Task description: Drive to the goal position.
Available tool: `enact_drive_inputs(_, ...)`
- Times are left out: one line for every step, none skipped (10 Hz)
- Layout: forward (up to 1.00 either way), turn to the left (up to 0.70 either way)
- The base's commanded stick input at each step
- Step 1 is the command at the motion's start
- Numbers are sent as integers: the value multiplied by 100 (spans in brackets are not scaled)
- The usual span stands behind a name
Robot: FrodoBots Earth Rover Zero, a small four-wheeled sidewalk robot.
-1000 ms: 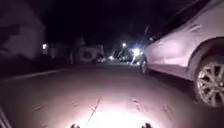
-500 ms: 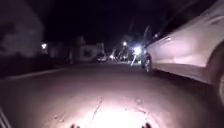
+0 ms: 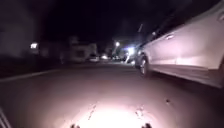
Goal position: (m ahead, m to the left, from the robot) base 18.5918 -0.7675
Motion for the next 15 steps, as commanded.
enact_drive_inputs(70, 0)
enact_drive_inputs(70, 0)
enact_drive_inputs(70, 0)
enact_drive_inputs(70, 0)
enact_drive_inputs(70, 0)
enact_drive_inputs(70, 0)
enact_drive_inputs(70, 0)
enact_drive_inputs(70, 0)
enact_drive_inputs(70, 0)
enact_drive_inputs(70, 0)
enact_drive_inputs(70, 0)
enact_drive_inputs(70, 0)
enact_drive_inputs(70, 0)
enact_drive_inputs(70, 0)
enact_drive_inputs(70, 0)
